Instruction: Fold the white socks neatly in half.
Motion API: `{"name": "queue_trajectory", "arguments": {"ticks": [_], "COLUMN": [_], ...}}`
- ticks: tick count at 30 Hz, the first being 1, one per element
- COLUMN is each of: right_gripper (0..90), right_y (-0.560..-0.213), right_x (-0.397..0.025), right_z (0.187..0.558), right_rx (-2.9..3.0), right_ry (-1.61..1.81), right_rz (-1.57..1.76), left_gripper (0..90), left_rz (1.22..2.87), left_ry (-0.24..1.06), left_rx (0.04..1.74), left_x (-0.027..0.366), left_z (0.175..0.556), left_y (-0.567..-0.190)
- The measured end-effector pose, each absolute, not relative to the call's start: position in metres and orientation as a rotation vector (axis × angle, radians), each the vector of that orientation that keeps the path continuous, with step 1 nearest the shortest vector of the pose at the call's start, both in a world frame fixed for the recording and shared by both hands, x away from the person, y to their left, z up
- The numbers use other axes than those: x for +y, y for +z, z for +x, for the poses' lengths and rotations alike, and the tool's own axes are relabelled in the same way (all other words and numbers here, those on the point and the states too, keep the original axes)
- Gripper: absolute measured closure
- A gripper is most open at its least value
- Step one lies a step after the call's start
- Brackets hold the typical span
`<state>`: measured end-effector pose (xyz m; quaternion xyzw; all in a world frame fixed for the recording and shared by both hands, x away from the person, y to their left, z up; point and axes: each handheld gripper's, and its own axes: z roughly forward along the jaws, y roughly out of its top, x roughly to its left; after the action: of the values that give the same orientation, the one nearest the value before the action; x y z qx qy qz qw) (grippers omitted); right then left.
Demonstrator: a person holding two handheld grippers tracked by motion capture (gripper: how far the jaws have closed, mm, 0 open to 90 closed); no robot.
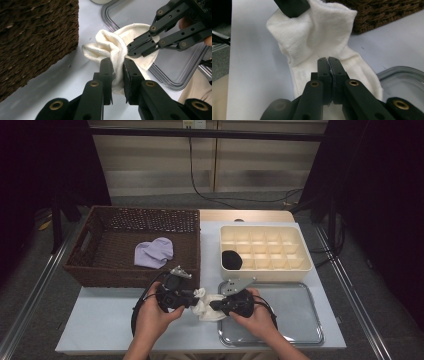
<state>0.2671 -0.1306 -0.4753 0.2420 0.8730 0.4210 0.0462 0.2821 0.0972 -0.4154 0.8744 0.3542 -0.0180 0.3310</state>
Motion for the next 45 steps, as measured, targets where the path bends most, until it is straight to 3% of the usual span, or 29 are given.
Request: {"name": "queue_trajectory", "arguments": {"ticks": [15,28,45], "right_gripper": [88.7,87.4,80.6], "right_y": [-0.483,-0.469,-0.454], "right_x": [-0.092,-0.15,-0.145], "right_z": [0.272,0.27,0.281], "right_rx": [2.699,2.616,2.508], "right_ry": [1.284,1.275,1.349], "right_rz": [0.696,0.793,0.841], "left_gripper": [79.1,78.9,77.9], "left_rz": [2.287,2.345,2.372], "left_ry": [-0.029,-0.039,-0.025], "left_rx": [0.925,0.872,0.817], "left_x": [0.098,0.068,0.053], "left_z": [0.282,0.282,0.278], "left_y": [-0.407,-0.424,-0.438]}}
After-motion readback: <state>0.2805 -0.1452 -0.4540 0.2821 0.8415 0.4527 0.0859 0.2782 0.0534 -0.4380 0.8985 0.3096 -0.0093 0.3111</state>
